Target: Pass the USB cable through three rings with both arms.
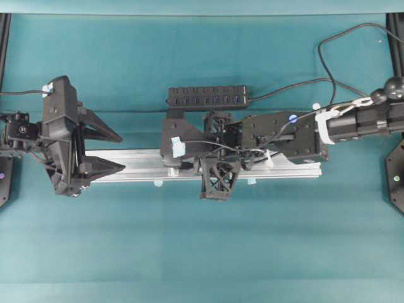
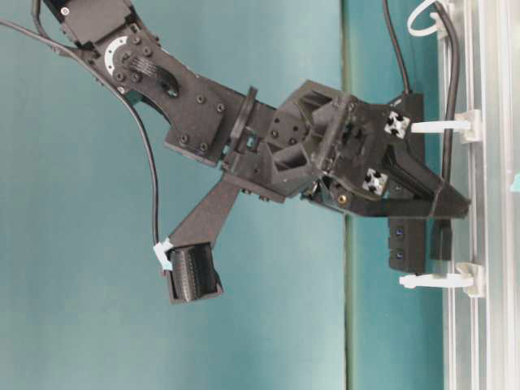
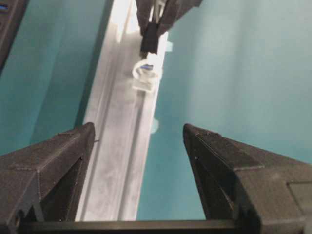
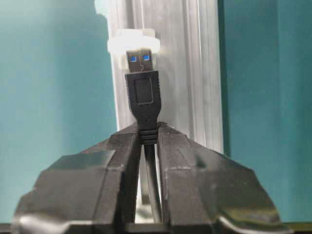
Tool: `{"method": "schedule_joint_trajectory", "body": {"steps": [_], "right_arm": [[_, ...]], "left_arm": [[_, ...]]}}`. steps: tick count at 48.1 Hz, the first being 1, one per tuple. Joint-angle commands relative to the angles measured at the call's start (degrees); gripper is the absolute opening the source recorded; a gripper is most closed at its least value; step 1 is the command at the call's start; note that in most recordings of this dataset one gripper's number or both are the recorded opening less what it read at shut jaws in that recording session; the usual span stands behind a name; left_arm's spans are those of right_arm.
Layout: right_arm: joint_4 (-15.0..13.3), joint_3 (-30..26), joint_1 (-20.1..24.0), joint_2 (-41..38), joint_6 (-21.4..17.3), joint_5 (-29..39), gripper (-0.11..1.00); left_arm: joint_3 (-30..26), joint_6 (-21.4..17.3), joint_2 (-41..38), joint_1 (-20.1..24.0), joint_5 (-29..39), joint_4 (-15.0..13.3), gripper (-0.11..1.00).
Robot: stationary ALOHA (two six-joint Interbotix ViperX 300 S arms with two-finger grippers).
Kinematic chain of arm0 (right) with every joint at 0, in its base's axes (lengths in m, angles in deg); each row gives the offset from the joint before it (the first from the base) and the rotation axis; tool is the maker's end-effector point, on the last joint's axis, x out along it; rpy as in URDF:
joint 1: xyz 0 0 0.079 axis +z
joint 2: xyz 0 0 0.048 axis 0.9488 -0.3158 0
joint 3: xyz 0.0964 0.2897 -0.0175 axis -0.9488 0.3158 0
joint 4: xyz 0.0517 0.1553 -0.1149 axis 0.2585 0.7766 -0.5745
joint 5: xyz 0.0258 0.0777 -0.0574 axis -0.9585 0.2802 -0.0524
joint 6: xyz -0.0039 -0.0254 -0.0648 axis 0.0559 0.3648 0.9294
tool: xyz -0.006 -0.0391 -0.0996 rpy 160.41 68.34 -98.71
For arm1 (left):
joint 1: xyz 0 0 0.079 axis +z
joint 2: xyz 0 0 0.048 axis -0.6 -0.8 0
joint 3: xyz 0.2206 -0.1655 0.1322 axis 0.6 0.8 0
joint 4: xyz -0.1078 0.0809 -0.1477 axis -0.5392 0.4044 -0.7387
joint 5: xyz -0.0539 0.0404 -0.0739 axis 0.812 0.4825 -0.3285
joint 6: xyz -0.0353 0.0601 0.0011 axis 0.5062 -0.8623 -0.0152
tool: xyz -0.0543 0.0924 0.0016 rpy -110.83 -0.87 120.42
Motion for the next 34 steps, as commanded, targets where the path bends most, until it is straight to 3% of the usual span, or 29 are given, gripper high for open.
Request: {"method": "schedule_joint_trajectory", "body": {"steps": [1, 34], "right_arm": [[0.2, -1.3, 0.3, 0.1, 0.2, -0.4, -0.06], [0.3, -5.2, 0.3, -1.8, 0.1, -2.0, -0.06]], "left_arm": [[-0.6, 0.1, 0.4, 0.1, -0.3, 0.3, 0.79], [-0.4, -0.2, 0.1, 0.9, -0.3, 0.2, 0.79]]}}
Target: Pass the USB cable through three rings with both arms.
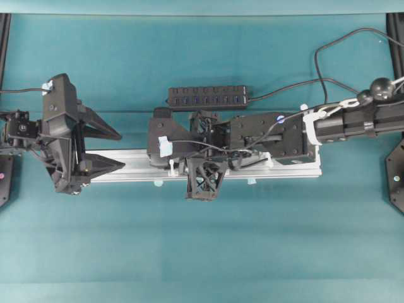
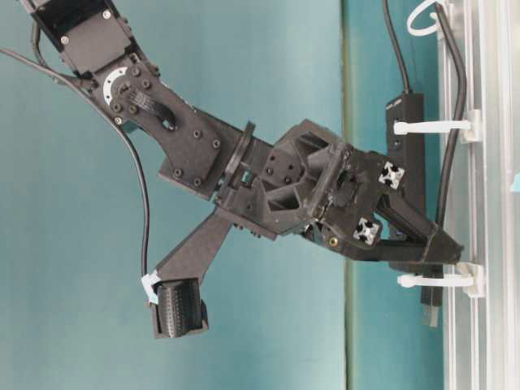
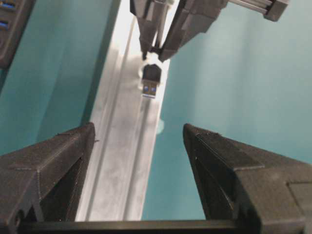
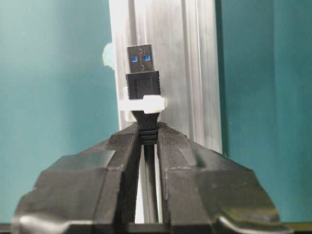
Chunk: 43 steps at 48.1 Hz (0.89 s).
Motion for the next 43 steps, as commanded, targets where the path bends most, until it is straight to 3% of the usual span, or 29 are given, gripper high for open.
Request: {"method": "schedule_joint_trajectory", "body": {"steps": [1, 12, 28, 43], "right_arm": [[0.2, -1.1, 0.1, 0.4, 0.1, -0.7, -0.06], [0.3, -1.0, 0.1, 0.4, -0.1, -2.2, -0.06], [0.4, -0.8, 0.0, 0.4, -0.4, -2.4, -0.06], [0.4, -0.7, 0.0, 0.5, -0.4, -2.5, -0.06]], "left_arm": [[-0.5, -0.3, 0.1, 0.1, -0.4, 0.2, 0.79], [0.3, -0.3, -2.1, 0.1, -2.4, 0.3, 0.79], [1.3, -1.9, -12.8, 0.5, -16.1, 0.2, 0.79], [-2.5, -3.5, -22.9, 0.7, -21.0, 0.3, 0.79]]}}
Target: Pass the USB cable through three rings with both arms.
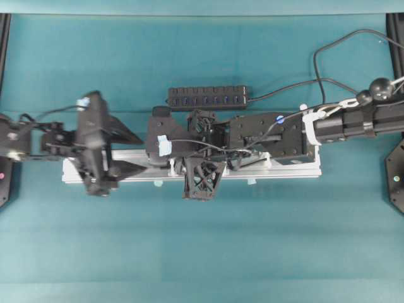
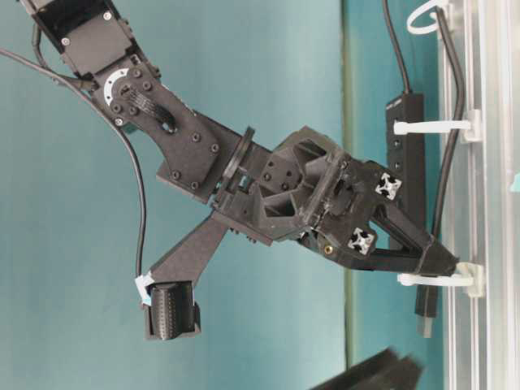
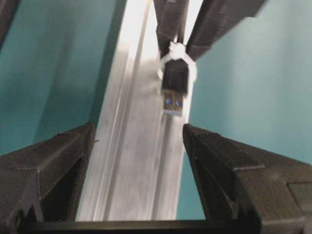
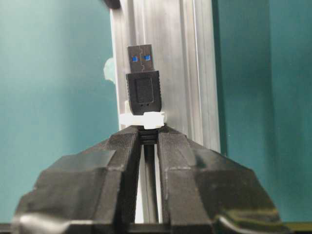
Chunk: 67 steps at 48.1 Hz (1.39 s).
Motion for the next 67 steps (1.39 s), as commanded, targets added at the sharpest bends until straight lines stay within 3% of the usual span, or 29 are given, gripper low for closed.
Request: {"method": "schedule_joint_trajectory", "body": {"steps": [1, 31, 55, 67], "right_arm": [[0.2, -0.6, 0.1, 0.5, -0.3, -0.4, -0.06], [0.2, -0.8, 0.2, 0.5, -0.2, -0.9, -0.06], [0.2, -0.7, 0.1, 0.5, -0.2, -0.9, -0.06], [0.2, -0.6, 0.1, 0.5, -0.3, -0.9, -0.06]], "left_arm": [[-2.1, -0.2, -1.6, -0.1, -0.9, 0.1, 0.79], [-5.4, -0.1, -6.0, -0.5, -1.3, 0.2, 0.77], [-6.2, -0.3, -6.7, -3.3, -1.7, 0.2, 0.35], [-6.8, -0.3, -6.9, -3.0, -1.6, 0.1, 0.32]]}}
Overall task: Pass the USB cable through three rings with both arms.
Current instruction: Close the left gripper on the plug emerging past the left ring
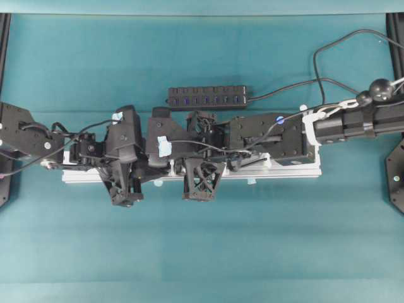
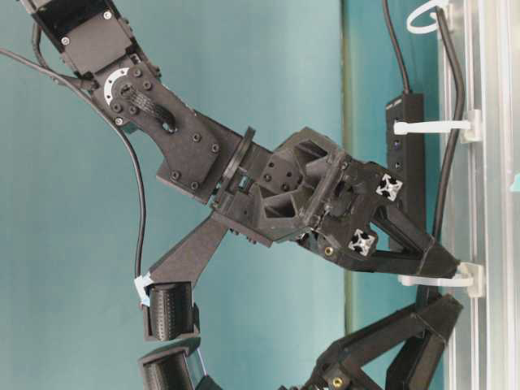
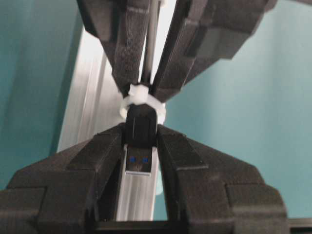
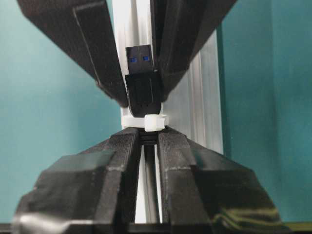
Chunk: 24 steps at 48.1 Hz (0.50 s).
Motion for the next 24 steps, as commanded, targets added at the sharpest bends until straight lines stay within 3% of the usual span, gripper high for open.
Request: {"method": "schedule_joint_trajectory", "body": {"steps": [1, 12, 24], "right_arm": [[0.1, -0.6, -0.1, 0.5, -0.3, -0.4, -0.06], [0.1, -0.5, 0.0, 0.5, -0.3, -0.4, -0.06], [0.1, -0.5, 0.0, 0.4, -0.3, -0.4, -0.06]], "left_arm": [[-0.9, -0.1, 0.4, 0.0, -0.5, 0.2, 0.33], [-1.1, -0.1, 0.4, 0.0, -0.6, 0.1, 0.41], [-1.4, -0.2, 0.2, -0.1, -0.6, 0.2, 0.35]]}}
